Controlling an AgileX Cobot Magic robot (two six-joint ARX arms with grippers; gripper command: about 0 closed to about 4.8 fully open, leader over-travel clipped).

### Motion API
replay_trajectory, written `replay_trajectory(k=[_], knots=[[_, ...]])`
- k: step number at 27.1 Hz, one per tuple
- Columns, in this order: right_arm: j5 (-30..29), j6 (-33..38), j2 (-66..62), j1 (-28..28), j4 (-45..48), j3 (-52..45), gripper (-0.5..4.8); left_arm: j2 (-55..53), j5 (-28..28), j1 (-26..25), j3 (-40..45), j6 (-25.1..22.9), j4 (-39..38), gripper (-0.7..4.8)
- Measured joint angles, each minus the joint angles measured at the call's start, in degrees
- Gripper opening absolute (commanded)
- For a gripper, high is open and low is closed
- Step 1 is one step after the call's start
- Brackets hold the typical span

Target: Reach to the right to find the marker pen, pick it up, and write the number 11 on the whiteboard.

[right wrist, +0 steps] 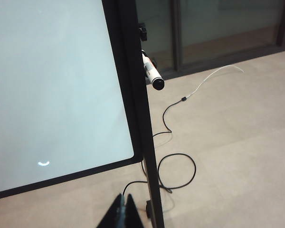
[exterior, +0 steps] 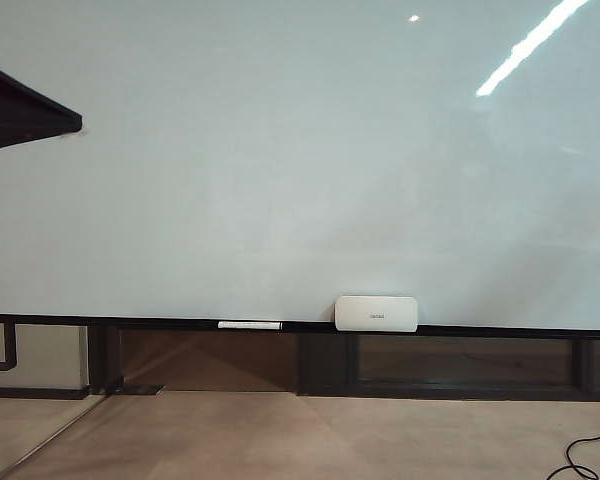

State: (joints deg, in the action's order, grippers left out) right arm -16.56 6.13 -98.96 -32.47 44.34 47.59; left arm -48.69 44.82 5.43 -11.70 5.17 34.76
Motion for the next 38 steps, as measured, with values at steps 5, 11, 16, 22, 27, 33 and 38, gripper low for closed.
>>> replay_trajectory(k=[5,11,16,22,27,33,38], knots=[[0.2,-0.5,-9.0,0.0,15.4,1.0,0.08,-4.6,-2.3,1.2,-0.4,-0.2,4.4,-0.06],[-7.1,-1.8,-21.0,0.0,20.5,12.3,0.25,-5.7,-8.4,7.6,-0.5,-1.0,4.8,-0.05],[-11.2,-5.9,-23.6,0.0,15.2,20.4,0.36,-5.7,-10.1,7.9,-0.6,-1.7,4.6,-0.06],[-11.6,-11.2,-26.8,-0.6,11.5,25.5,0.35,-5.7,-10.1,7.9,-0.6,-2.7,4.5,-0.06],[-11.6,-11.1,-32.7,-1.2,10.2,30.9,0.35,-6.1,-10.2,7.9,-0.6,-2.8,4.1,-0.06],[-11.1,-12.7,-32.9,-1.8,10.1,33.2,0.35,-10.9,-10.5,7.9,-2.3,-2.8,3.6,-0.06],[-10.5,-12.3,-35.6,-2.2,5.9,40.0,0.35,-11.5,-10.4,7.9,-2.5,-2.1,4.9,-0.06]])
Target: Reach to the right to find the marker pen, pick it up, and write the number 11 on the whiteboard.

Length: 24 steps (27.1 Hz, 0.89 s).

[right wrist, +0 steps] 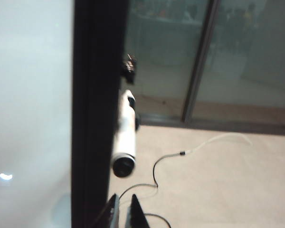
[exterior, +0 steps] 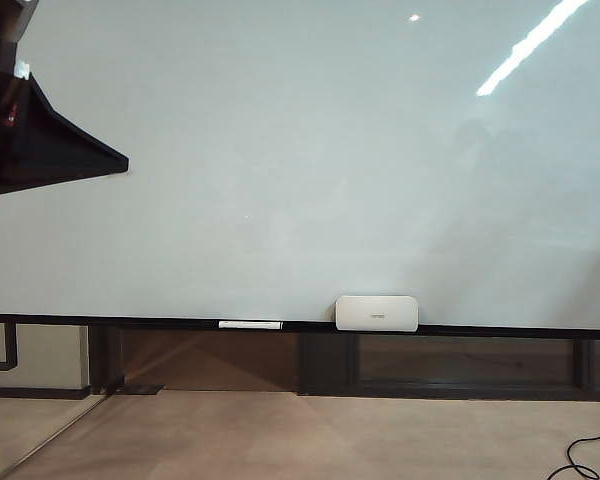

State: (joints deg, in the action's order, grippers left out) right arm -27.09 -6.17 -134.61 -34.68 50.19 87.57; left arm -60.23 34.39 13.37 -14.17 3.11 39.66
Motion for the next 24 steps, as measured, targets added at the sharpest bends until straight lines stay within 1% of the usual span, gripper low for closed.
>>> replay_trajectory(k=[4,10,17,18,20,23,24], knots=[[0.0,0.2,-1.4,0.0,-1.6,1.2,0.35,-0.2,0.0,0.0,-0.2,0.4,0.4,-0.05],[-0.1,0.3,-3.4,0.0,-1.1,2.7,0.35,-0.2,-0.9,0.0,-0.2,0.6,0.4,-0.05],[-1.3,2.2,-6.8,0.0,-1.7,4.6,0.36,-0.3,-1.2,0.0,-0.2,1.0,0.4,-0.06],[-1.5,2.3,-6.8,0.0,-1.6,4.8,0.43,-0.3,-1.2,0.0,-0.2,1.1,0.4,-0.05],[-2.2,2.4,-6.7,0.0,-0.7,4.9,0.76,-0.3,-1.2,0.0,-0.2,1.2,0.4,-0.05],[-2.8,2.5,-6.7,0.0,0.1,5.1,1.65,-0.3,-1.6,0.0,-0.2,1.3,0.4,-0.06],[-3.0,2.5,-6.7,0.0,0.0,5.2,1.83,-0.3,-1.6,0.0,-0.2,1.3,0.4,-0.06]])
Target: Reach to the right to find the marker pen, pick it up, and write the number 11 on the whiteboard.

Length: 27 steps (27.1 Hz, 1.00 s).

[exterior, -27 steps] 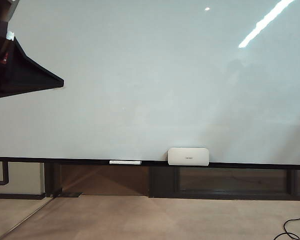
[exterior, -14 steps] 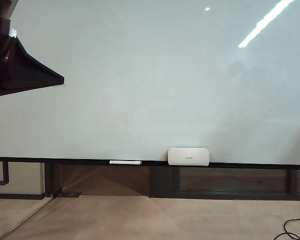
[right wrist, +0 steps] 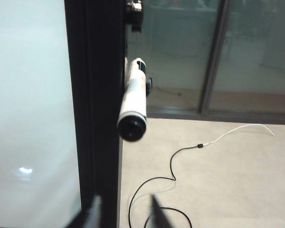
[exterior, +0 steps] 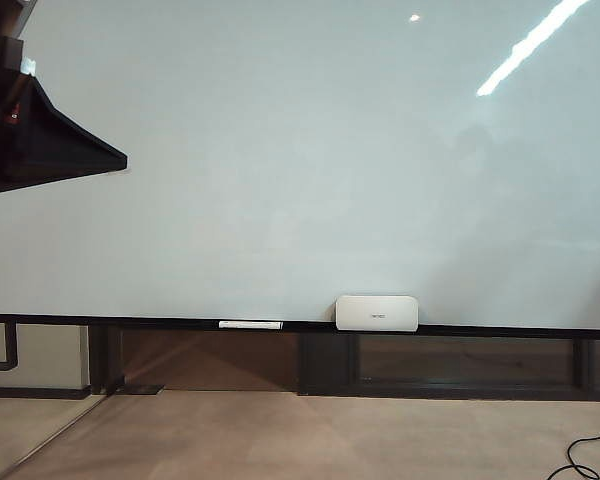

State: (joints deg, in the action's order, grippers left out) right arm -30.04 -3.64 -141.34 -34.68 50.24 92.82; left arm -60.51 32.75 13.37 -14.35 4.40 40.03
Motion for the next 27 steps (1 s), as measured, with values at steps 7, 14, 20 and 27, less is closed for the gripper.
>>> replay_trajectory(k=[7,14,20,27], knots=[[0.0,0.4,0.0,0.0,0.1,0.1,2.45,0.0,-0.4,0.0,0.0,0.1,0.0,-0.06],[0.1,1.9,0.0,0.0,3.1,0.1,2.58,0.0,-0.4,0.0,0.0,-0.4,0.0,-0.06],[2.4,2.7,0.0,0.7,4.0,0.2,3.98,0.0,-0.5,0.0,0.0,-0.6,0.0,-0.06],[4.6,3.2,0.0,1.7,5.6,0.2,2.75,0.0,-0.5,0.0,0.0,-1.0,0.0,-0.06]])
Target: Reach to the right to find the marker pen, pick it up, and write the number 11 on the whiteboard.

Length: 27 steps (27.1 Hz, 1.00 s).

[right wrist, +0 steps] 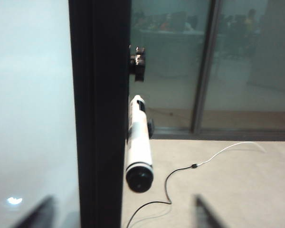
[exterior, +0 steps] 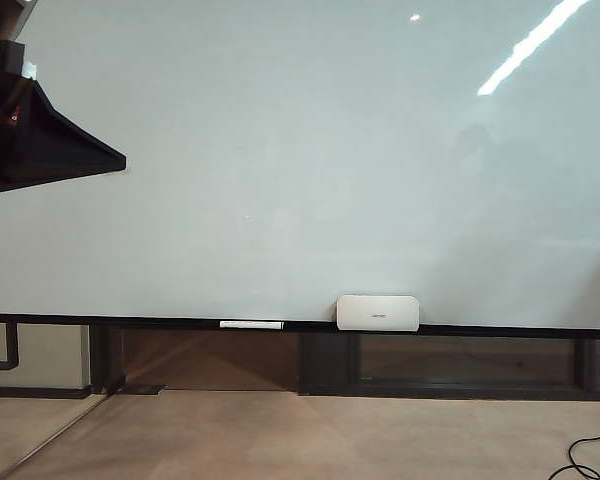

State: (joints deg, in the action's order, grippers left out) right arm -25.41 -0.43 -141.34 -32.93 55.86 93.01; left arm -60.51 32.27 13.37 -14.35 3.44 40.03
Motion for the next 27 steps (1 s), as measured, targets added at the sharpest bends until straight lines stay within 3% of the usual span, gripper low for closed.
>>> replay_trajectory(k=[7,14,27], knots=[[5.4,-2.4,0.0,0.3,0.2,0.0,2.63,0.0,0.0,0.0,0.0,-0.5,-0.7,-0.06],[1.7,4.5,1.2,0.3,-1.9,0.0,2.66,0.0,0.0,0.0,0.0,-1.2,-1.3,-0.06],[0.0,-0.7,0.4,0.3,-8.2,6.3,2.65,0.0,-0.6,-0.1,0.0,-2.6,-2.2,-0.06]])
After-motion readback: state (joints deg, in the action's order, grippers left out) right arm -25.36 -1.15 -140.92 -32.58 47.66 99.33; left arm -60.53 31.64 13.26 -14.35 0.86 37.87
